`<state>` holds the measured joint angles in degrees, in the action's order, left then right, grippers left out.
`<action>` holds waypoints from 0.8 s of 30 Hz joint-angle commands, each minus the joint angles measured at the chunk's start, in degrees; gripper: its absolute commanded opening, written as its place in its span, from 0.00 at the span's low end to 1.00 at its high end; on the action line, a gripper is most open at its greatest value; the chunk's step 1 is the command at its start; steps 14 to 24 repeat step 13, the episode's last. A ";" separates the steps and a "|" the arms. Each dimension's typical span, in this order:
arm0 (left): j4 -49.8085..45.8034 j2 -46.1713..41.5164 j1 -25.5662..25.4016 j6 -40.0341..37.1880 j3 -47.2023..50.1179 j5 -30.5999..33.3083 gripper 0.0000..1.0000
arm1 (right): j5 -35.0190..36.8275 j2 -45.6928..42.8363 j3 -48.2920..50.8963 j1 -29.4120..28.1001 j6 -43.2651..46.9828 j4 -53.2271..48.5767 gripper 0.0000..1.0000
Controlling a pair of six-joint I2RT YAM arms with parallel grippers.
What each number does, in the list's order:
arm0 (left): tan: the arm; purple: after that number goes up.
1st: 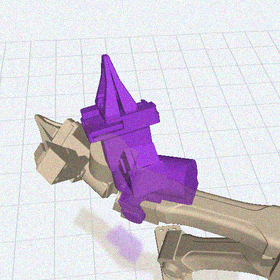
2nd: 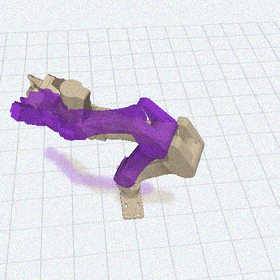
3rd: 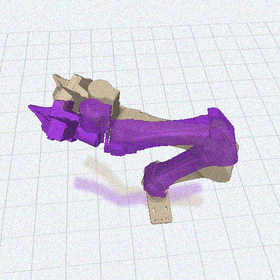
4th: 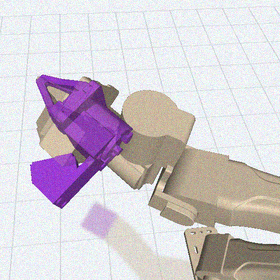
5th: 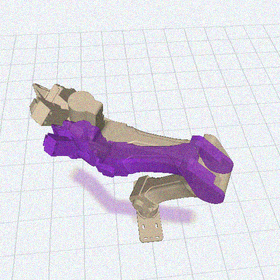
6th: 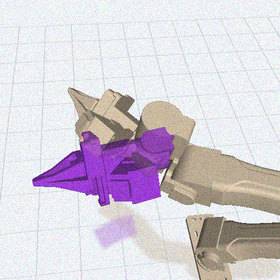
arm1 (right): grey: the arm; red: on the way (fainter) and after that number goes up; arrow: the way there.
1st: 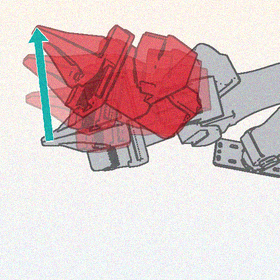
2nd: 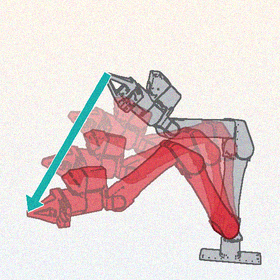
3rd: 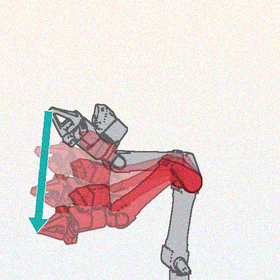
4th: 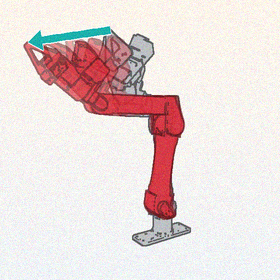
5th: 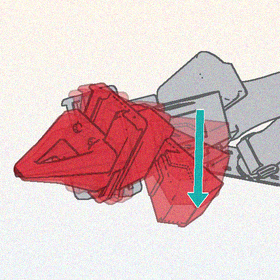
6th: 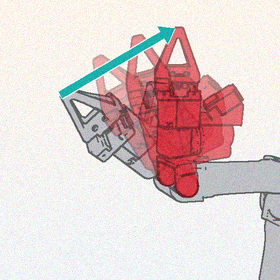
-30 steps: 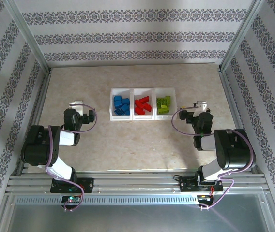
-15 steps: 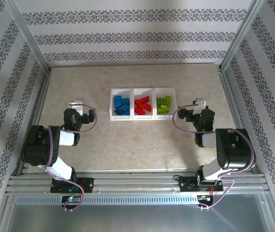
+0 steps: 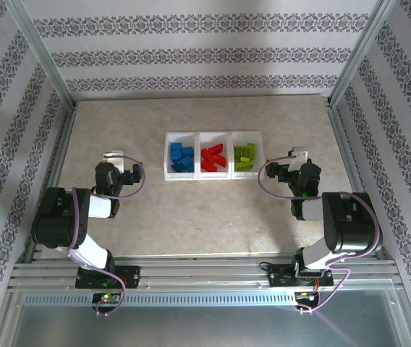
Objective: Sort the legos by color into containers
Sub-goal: Reset both arms
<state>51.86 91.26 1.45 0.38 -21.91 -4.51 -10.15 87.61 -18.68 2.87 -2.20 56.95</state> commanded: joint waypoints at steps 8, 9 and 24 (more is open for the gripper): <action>2.02 -0.06 -0.22 -0.63 -0.50 -0.67 1.00 | -0.63 0.45 -0.66 0.03 -0.53 0.36 0.98; 2.02 -0.03 -0.22 -0.50 -0.50 -0.66 1.00 | -0.59 0.45 -0.66 0.03 -0.53 0.36 0.98; 2.02 -0.12 -0.22 -0.56 -0.50 -0.68 1.00 | -0.21 0.46 -0.66 -0.04 -0.53 0.27 0.98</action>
